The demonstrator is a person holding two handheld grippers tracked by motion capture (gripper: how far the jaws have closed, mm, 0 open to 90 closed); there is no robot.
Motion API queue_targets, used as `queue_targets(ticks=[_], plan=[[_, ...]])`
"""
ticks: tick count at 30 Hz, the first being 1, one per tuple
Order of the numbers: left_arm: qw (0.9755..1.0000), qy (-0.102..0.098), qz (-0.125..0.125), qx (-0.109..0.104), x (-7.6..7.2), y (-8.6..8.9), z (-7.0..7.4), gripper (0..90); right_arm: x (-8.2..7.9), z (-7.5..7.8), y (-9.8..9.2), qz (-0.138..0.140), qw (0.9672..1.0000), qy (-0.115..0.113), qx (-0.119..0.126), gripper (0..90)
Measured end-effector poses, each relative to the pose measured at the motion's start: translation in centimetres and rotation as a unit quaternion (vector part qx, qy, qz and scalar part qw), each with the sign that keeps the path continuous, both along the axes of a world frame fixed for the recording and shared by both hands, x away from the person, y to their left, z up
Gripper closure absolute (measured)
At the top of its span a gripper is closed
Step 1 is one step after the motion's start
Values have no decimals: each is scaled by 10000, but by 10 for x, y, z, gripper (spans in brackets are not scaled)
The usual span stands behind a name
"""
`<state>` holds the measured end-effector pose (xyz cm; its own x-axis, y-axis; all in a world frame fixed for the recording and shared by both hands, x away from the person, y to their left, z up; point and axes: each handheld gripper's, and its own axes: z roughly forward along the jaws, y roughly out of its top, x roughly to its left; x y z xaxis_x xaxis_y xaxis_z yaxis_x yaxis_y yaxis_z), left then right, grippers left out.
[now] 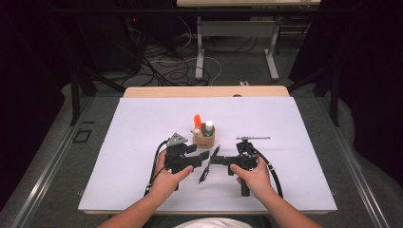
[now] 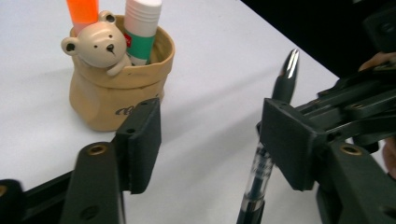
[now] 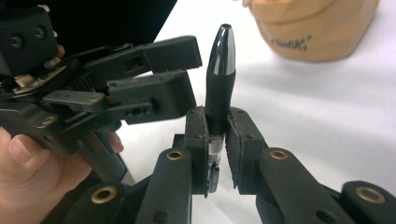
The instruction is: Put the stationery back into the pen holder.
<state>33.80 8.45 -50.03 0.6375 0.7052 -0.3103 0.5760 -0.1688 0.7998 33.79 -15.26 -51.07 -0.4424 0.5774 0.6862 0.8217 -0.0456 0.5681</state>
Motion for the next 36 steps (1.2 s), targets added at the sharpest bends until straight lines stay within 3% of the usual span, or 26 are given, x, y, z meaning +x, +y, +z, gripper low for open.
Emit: queue_targets(ticks=[5, 10, 11, 15, 17, 18, 22, 24, 28, 31, 36], plan=[[9998, -67, 118, 132, 4, 3, -2, 307, -1, 5, -2, -112, 9996, -251, -110, 795], [9994, 43, 181, 290, 9, 5, -6, 234, 0, 10, -4, -201, 9980, -502, -318, 794], [9994, 41, 183, 306, 9, 5, -6, 230, 0, 11, -4, -205, 9984, -440, -303, 794], [9991, 17, 186, 376, 13, 8, -7, 187, 2, 14, -8, -254, 9977, -549, -317, 794], [9982, -196, 150, 555, 16, 10, -6, 165, 2, 17, -9, -262, 9973, -598, -325, 794], [9982, -177, 200, 541, 16, 11, -6, 166, 3, 19, -9, -240, 9971, -637, -338, 794], [9937, -554, 253, 936, 21, 22, -3, 166, 3, 22, -8, -251, 9955, -768, -489, 794], [9928, -653, 387, 932, 25, 28, -2, 166, 3, 24, -7, -228, 9946, -849, -556, 794], [9921, -664, 602, 883, 32, 44, 0, 178, 4, 29, -7, -235, 9925, -1015, -637, 794], [9926, -531, 738, 807, 37, 56, 2, 170, 4, 35, -6, -265, 9908, -1129, -704, 794], [9908, -509, 963, 798, 43, 75, 4, 131, 9, 45, -7, -313, 9868, -1365, -816, 794]])
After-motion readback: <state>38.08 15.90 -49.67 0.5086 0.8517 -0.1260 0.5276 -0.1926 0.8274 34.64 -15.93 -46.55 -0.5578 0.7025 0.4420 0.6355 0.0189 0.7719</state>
